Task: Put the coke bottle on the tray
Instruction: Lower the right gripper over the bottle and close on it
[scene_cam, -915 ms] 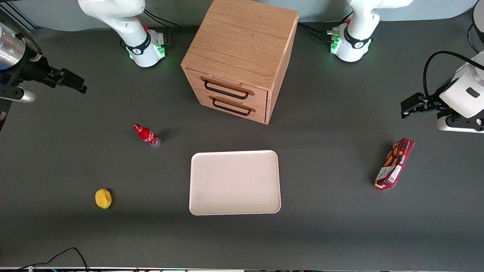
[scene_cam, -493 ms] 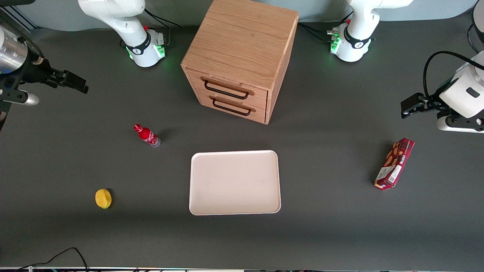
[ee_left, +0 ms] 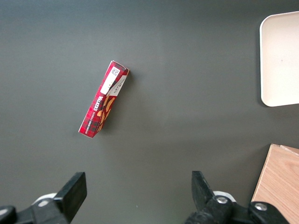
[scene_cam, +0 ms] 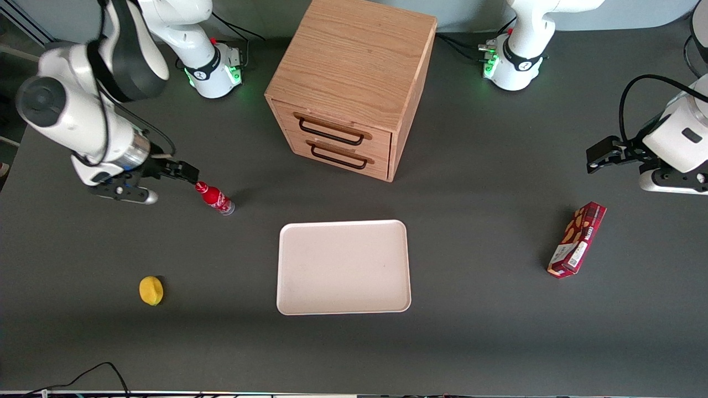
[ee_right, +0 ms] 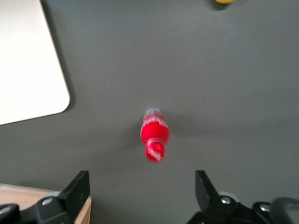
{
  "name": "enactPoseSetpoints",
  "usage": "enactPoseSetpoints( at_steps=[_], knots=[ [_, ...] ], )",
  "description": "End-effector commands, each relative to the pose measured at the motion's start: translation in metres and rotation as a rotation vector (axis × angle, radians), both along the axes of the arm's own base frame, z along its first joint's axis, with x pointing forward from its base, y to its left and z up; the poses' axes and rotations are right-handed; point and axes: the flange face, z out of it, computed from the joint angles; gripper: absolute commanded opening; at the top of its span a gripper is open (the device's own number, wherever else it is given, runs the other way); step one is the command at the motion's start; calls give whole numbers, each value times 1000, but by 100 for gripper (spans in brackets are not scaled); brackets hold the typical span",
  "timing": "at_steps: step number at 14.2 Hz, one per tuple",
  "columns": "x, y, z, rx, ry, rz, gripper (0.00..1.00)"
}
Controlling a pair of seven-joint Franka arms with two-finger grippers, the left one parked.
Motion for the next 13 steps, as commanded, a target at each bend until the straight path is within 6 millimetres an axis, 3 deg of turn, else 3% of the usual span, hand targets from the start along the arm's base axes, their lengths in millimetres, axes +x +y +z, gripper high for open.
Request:
enactPoseSetpoints(
  at_steps=[1,4,7,8,10,13],
  knots=[
    [-18,-3,-48,14,-19,-32,100],
    [-33,-6,-79,10,-38,-29,100],
    [-36,-7,-88,8,-53,-22,64],
    [-36,-7,-88,8,-53,-22,47],
    [-36,-7,-88,7,-50,-22,0],
    [-34,-5,-75,9,-71,-18,0]
  ],
)
